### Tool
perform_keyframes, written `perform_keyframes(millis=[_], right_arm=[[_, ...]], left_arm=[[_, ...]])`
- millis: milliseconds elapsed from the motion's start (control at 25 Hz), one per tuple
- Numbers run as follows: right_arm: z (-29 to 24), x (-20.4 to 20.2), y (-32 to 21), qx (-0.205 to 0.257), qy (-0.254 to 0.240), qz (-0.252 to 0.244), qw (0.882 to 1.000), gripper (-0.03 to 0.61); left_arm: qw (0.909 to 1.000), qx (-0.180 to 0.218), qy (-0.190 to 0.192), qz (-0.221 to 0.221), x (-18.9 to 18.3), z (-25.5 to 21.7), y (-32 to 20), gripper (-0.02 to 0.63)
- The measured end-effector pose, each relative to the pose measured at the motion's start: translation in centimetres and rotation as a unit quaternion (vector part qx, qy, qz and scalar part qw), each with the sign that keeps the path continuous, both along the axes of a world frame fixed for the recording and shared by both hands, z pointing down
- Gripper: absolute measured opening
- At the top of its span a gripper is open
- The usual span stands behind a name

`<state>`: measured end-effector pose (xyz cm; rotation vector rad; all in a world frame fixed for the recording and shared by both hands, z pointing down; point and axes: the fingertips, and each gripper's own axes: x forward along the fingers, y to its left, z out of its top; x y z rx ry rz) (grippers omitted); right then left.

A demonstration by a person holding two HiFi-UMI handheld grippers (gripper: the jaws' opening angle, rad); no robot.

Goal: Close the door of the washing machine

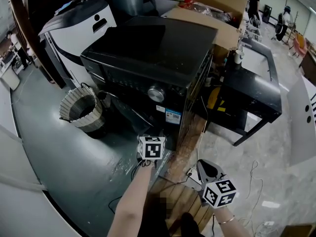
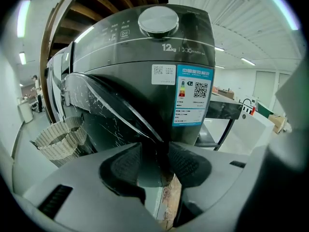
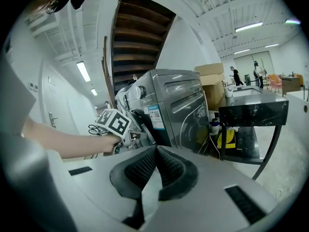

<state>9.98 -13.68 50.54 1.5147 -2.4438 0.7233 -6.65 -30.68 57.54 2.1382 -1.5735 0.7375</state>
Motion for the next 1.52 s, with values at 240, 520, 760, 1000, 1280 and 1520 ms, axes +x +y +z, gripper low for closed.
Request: perform_keyframes(millis=[240,520,760,1000,1280,1520], right_arm=[[0.7,-0.1,0.0,-0.004,0.0,0.002,1.0,0.006],[0.9,-0.4,-0.3,-0.006,0.001,-0.002,1.0,0.006],[0.8,-0.8,-0.7,-0.003,0.001,-0.007,1.0,0.006],[0.1,-1.6,-0.4,0.004,-0.002,-0.016,1.0,0.006],[-0.6,-1.3,0.3,0.011,-0.002,-0.022,1.0,0.006],[-1.6,-1.2,1.0,0.021,-0.005,-0.033,0.999,0.006]], left_arm=[[0.9999,0.01,0.006,-0.001,0.3,0.0,-0.7,0.187],[0.9999,0.01,0.013,-0.003,0.4,0.0,-0.8,0.19],[0.9998,0.006,0.017,-0.002,0.4,0.1,-0.9,0.19],[0.9996,0.014,0.022,-0.005,0.3,-0.2,-0.6,0.187],[0.9991,0.034,0.027,-0.004,0.3,-1.8,0.6,0.167],[0.9971,0.067,0.035,-0.004,-0.1,-4.6,3.6,0.141]])
